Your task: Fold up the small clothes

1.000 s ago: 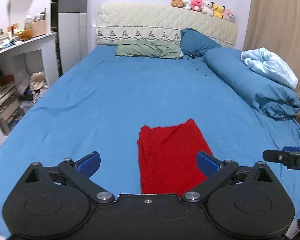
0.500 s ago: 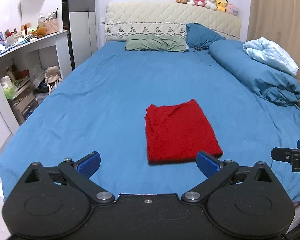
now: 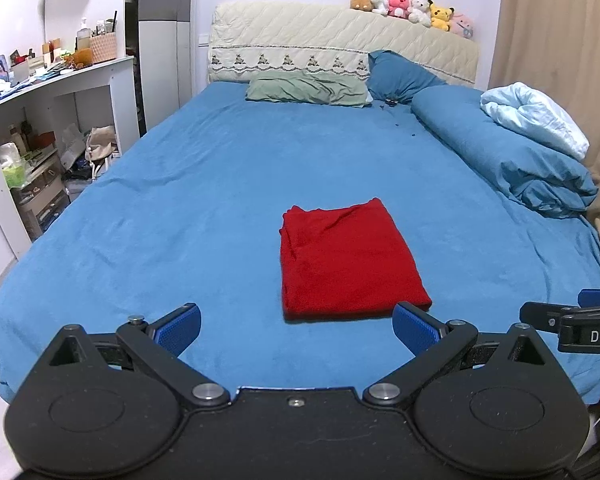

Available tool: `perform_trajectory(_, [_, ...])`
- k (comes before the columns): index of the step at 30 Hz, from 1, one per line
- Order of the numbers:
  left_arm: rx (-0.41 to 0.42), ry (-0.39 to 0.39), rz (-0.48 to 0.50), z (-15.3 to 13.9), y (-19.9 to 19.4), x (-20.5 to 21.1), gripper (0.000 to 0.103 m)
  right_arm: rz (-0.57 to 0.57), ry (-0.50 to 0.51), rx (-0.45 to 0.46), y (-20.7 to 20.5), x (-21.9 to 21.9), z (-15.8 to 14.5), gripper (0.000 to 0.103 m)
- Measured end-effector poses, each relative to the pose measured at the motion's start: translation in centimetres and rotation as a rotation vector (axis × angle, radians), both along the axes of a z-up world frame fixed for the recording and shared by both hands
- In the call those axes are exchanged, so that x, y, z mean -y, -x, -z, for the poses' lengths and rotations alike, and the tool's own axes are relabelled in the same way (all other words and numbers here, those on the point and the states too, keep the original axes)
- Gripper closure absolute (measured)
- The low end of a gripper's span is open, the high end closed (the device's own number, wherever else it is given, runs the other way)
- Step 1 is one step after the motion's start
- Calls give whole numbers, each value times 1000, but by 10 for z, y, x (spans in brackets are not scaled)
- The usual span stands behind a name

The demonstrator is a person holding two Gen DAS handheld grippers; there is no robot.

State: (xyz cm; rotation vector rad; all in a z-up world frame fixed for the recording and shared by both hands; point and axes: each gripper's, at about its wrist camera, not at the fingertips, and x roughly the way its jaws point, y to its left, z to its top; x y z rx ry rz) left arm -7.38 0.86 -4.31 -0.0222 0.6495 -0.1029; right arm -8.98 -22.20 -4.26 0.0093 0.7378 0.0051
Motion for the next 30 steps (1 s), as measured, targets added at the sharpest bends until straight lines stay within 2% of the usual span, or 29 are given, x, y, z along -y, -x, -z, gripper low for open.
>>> perform_trajectory(30, [16, 11, -2, -4, 5, -2, 0, 11, 6, 4, 1, 3, -1, 0])
